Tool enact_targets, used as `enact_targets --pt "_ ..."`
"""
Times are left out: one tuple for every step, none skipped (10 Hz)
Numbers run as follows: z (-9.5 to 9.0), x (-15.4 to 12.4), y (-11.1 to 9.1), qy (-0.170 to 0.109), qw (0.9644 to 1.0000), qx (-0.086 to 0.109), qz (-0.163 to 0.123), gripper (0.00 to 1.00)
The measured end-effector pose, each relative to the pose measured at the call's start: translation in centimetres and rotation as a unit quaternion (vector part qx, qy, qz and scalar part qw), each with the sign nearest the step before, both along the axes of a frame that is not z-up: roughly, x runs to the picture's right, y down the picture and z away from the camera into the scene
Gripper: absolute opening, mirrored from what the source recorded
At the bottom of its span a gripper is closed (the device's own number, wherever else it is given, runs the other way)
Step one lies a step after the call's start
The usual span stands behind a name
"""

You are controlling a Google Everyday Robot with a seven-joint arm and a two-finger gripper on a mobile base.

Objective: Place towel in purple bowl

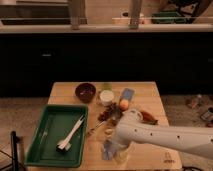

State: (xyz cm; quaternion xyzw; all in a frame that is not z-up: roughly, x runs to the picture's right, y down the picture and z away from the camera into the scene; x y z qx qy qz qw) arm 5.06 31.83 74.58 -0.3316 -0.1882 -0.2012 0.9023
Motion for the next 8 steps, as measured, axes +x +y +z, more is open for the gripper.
enact_targets --pt "0.05 -0.04 0.11 -0.002 1.0 -0.001 -0.001 0.59" --pt "0.13 -0.1 0.23 -0.006 1.0 -0.002 -0.002 0.49" --pt "0.21 -0.1 0.35 -0.009 1.0 -0.003 -0.001 0.4" --pt "0.29 -0.14 0.56 -0.015 0.9999 -0.003 0.0 0.28" --pt "0.36 -0.13 0.77 -0.02 0.9998 -0.003 0.001 0.19" --pt "0.44 -0.19 0.98 -0.025 0.9997 -0.003 0.001 0.08" --pt "0.48 -0.34 1.09 -0.031 0.9995 -0.002 -0.001 0.01" --pt "0.49 -0.47 1.07 -0.033 0.9994 -0.001 -0.002 0.0"
